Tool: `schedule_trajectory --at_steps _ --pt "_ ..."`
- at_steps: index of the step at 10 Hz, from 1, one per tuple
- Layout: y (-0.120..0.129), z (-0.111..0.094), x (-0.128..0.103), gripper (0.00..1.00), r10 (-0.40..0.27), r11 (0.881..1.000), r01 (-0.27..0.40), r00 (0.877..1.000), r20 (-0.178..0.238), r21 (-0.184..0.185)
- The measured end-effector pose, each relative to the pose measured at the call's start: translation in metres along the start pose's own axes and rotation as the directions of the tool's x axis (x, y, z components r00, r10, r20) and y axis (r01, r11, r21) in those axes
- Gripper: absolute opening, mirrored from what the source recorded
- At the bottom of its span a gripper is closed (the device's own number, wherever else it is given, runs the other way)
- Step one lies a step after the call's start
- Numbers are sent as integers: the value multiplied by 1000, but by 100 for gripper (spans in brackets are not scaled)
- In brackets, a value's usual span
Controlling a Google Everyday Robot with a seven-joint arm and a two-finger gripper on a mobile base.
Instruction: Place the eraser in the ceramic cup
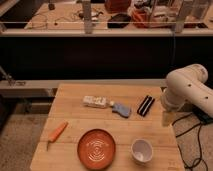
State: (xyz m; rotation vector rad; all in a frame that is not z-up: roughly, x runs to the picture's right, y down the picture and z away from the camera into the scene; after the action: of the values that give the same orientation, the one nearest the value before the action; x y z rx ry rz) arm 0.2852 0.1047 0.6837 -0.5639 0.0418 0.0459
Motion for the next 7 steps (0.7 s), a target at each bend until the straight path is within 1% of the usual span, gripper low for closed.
schedule_trajectory --at_steps 7 --pt "1 2 0 80 0 1000 0 1000 2 -3"
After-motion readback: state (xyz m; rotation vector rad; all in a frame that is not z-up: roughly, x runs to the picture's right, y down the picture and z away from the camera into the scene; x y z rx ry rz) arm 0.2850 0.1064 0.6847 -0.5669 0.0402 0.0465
